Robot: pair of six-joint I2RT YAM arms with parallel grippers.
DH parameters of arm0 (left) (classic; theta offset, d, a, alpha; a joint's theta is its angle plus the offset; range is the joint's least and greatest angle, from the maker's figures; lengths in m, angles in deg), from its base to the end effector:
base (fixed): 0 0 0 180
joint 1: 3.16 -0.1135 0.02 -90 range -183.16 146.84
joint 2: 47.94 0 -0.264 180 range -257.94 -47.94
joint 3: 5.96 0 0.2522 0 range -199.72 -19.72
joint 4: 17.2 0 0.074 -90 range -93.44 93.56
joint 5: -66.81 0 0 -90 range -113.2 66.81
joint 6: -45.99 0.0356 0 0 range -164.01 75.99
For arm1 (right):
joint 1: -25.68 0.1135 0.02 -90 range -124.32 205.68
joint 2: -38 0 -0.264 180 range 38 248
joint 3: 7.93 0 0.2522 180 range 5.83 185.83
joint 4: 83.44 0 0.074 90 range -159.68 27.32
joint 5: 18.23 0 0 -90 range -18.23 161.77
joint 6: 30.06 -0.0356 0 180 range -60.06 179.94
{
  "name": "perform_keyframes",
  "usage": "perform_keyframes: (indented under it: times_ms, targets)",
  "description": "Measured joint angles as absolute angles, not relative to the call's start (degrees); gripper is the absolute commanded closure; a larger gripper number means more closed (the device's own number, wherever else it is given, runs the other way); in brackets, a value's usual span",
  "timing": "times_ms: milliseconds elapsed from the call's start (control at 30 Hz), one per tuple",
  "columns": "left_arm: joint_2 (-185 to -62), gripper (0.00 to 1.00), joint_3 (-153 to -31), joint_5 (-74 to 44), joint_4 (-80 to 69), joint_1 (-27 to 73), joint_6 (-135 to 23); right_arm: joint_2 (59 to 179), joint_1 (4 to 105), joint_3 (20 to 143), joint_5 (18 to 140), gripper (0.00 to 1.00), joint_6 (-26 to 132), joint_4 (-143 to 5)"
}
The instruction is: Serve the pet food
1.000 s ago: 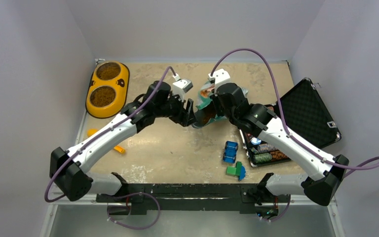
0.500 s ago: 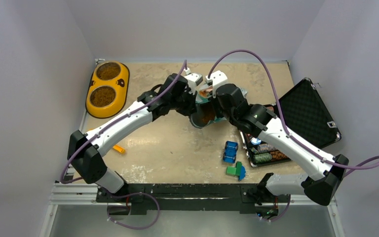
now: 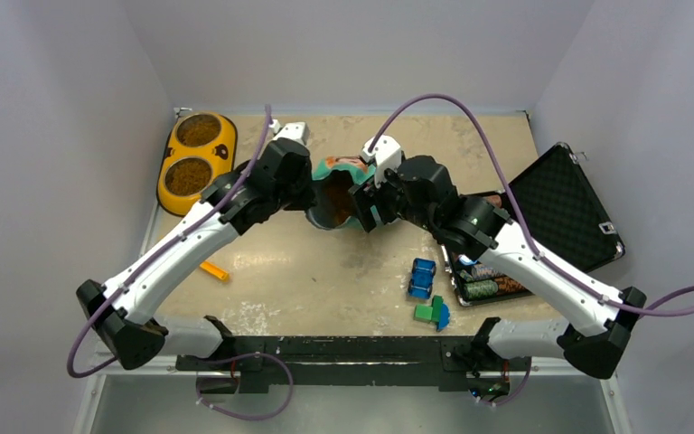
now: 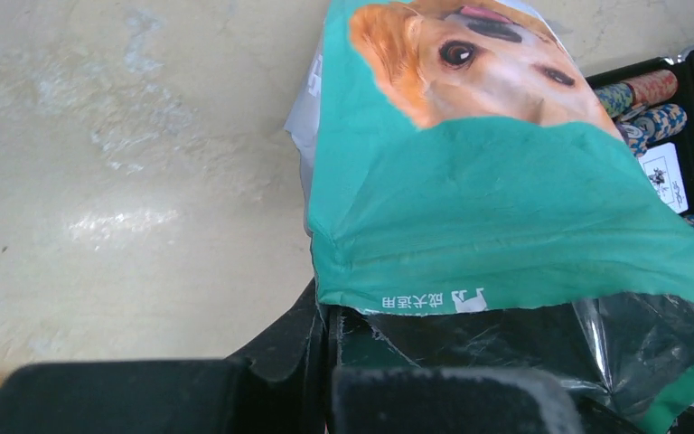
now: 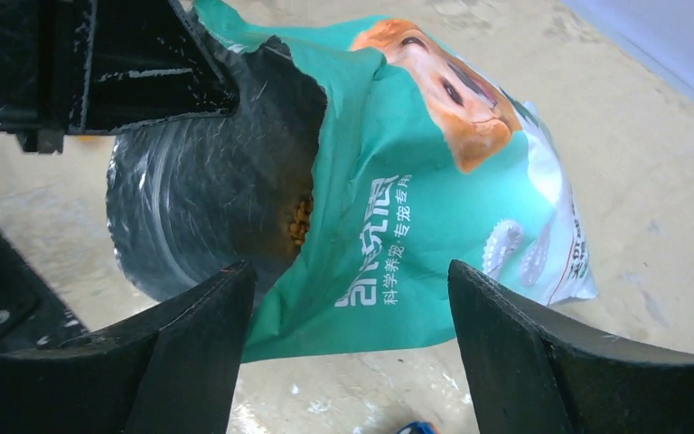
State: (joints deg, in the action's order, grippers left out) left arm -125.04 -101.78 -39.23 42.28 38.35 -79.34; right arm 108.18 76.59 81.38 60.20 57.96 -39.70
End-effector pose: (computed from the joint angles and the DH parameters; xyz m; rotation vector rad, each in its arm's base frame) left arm 0.2176 -0.1795 0.3811 -0.0240 2.2798 -0.3967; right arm 0.1744 0.2033 0.3992 -0.7128 1.8821 0.3919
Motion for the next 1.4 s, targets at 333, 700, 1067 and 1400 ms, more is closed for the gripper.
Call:
perform_keyframes:
  times_ms: [333, 700, 1067, 1400]
  targets:
    - [-122.09, 1.0, -107.12, -40.23, 54.25, 38.07, -92.02, 100.35, 77.45, 79.61, 71.76, 0.2, 60.8, -41.3]
    - [-128.06, 1.0, -121.15, -39.47, 68.5, 37.35, -103.58, 98.19, 83.26, 73.21, 73.2, 0.33, 68.67, -48.38]
    - [-129.61, 0.99, -124.67, -38.53, 73.29, 35.73, -110.09, 105.42, 86.54, 74.45, 57.88, 1.0, 74.0, -52.35]
    - [-122.79, 0.14, -120.62, -28.56, 69.42, 24.21, -115.67, 100.61, 86.06, 72.66, 56.4, 1.0, 74.59, -50.15]
